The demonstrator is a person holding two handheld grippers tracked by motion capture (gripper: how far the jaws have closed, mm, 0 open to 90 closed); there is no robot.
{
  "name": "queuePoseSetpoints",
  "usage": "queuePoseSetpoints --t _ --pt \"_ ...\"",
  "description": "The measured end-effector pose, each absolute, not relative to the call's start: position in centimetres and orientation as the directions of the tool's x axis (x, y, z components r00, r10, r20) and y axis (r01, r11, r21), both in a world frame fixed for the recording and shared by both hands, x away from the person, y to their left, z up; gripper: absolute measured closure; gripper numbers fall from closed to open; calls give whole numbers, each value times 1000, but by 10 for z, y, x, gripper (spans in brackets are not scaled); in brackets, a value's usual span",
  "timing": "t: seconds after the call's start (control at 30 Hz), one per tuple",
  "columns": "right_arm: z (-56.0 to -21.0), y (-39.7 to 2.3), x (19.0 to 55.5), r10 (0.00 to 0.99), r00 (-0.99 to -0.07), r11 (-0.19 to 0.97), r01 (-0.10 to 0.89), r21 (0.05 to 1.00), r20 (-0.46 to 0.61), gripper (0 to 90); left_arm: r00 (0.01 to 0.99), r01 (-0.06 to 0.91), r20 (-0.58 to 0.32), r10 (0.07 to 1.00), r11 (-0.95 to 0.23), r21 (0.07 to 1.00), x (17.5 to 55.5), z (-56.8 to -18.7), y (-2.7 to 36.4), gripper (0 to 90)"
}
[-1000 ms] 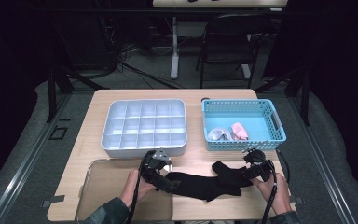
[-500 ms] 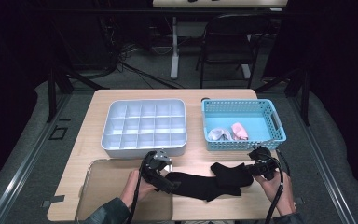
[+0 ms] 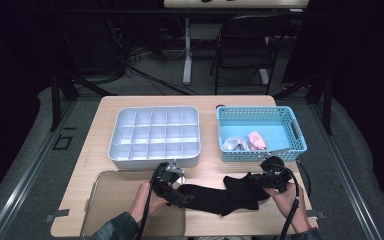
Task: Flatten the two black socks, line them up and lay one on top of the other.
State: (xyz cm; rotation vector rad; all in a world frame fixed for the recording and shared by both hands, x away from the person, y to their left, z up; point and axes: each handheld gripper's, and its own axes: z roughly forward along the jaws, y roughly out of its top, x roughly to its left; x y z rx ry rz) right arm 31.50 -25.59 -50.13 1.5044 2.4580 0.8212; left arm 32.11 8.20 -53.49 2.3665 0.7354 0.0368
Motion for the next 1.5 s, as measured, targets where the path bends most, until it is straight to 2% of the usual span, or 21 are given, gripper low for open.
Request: queuePoseSetpoints --t 0.07,0.23,0.43,0.5,0.6,0.7,0.8,0.93,1.03,1.2,1.37,1.5 --pt "-502 -252 316 861 -488 354 779 518 145 835 844 496 -158 513 -633 595 321 -535 82 3" --pt "-502 -236 316 803 -548 351 753 556 234 850 842 499 -158 516 -634 591 320 -536 79 4" --pt "-497 -203 318 750 -612 391 716 578 251 852 844 499 -158 513 -639 585 320 -536 78 3" --pt "-497 -192 318 736 -639 433 699 569 225 844 845 498 -155 513 -644 581 320 -537 77 4" --pt "-496 -193 319 773 -618 458 698 550 141 761 845 498 -157 511 -645 579 319 -537 78 4" --pt "-502 -214 325 801 -581 454 748 485 147 630 845 499 -160 510 -646 577 319 -537 78 4" --pt "-509 -236 325 838 -538 455 780 431 89 531 845 500 -161 509 -648 575 319 -537 78 4" --pt "-516 -266 327 877 -463 379 833 403 132 455 851 494 -160 501 -657 570 318 -537 76 8" --pt "-523 -272 328 875 -457 370 844 388 160 367 852 493 -159 499 -662 564 318 -538 74 21" --pt "-533 -255 333 835 -532 465 818 340 138 313 855 490 -160 493 -667 561 316 -539 72 28" --pt "-521 -238 325 758 -637 540 734 412 140 296 855 490 -163 492 -666 562 317 -538 72 30" --pt "-525 -220 319 694 -711 628 675 388 112 263 856 490 -168 488 -665 563 316 -539 71 30"
